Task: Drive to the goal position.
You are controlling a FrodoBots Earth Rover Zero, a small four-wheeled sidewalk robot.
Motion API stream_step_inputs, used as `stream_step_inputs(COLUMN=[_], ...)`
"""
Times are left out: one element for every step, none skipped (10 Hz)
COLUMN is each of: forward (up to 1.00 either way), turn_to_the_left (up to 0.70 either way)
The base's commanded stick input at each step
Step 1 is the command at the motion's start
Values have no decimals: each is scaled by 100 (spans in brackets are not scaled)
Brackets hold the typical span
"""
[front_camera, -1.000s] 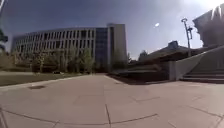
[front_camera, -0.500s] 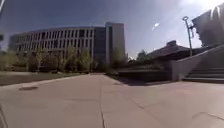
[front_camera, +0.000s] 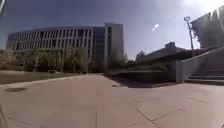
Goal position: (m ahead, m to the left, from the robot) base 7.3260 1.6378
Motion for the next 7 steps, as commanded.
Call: stream_step_inputs(forward=[100, 100, 100, 100, 100, 100, 100], turn_to_the_left=[-9, -9, -9, -9, -9, -9, -9])
